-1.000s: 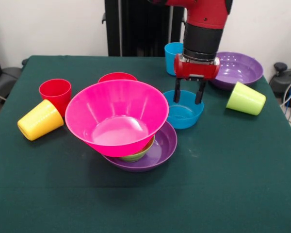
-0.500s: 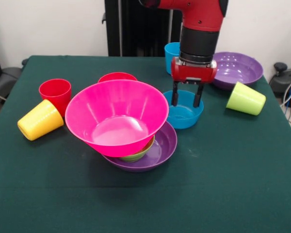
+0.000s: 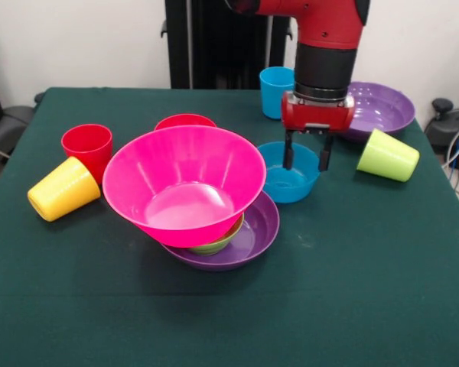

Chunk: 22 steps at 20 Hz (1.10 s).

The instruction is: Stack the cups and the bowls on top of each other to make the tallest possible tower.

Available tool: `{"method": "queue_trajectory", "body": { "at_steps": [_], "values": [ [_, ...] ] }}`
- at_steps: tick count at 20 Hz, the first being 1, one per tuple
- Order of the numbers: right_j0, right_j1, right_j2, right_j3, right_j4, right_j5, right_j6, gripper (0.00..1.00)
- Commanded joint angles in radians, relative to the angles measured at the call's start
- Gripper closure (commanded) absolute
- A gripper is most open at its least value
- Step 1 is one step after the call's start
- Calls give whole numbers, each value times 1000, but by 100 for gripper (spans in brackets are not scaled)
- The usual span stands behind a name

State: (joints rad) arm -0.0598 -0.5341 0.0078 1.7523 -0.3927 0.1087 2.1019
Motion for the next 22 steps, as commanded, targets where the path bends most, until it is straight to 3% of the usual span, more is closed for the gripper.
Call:
{"method": "queue_trajectory", "body": {
  "at_steps": [1, 7, 13, 16, 22],
  "values": [
    [-28, -15, 168, -7, 68, 37, 90, 0],
    [-7, -23, 160, -19, 105, 72, 90, 0],
    [25, 15, 118, -39, 113, 76, 83, 0],
    [106, 91, -8, -85, 106, 127, 99, 0],
    [156, 117, -84, -95, 115, 244, 88, 0]
  ]
}}
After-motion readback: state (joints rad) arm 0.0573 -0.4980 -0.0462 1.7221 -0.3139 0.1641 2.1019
